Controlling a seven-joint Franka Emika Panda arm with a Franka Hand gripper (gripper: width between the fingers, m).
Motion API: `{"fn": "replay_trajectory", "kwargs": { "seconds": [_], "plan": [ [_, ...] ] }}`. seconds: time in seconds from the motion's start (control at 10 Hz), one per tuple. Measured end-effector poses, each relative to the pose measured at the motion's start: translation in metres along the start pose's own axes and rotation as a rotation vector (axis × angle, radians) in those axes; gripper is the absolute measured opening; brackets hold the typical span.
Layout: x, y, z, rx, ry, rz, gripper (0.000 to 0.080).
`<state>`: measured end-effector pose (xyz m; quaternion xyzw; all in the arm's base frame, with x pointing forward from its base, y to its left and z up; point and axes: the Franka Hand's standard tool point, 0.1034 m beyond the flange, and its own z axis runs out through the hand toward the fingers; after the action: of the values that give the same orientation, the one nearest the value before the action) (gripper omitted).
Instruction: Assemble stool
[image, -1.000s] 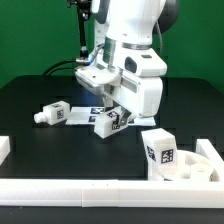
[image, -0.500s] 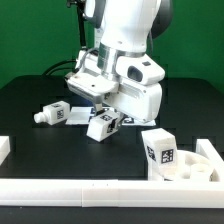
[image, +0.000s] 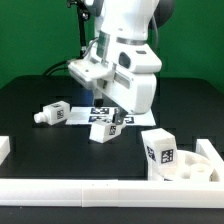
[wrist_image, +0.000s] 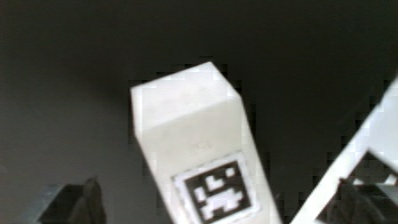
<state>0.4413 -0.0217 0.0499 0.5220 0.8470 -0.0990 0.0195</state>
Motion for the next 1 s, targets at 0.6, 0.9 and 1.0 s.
{"fn": "replay_trajectory", "kwargs": {
  "seconds": [0.6,0.9,1.0],
  "plan": [
    [-0.008,0.020,-0.012,0.001,-0.017,0.426,0.0649],
    [-0.019,0.025,-0.015,0.001,-0.011,0.768,0.0649],
    [-0.022,0.029,-0.018,-0.005,-0.002,0.959,0.0649]
  ]
}}
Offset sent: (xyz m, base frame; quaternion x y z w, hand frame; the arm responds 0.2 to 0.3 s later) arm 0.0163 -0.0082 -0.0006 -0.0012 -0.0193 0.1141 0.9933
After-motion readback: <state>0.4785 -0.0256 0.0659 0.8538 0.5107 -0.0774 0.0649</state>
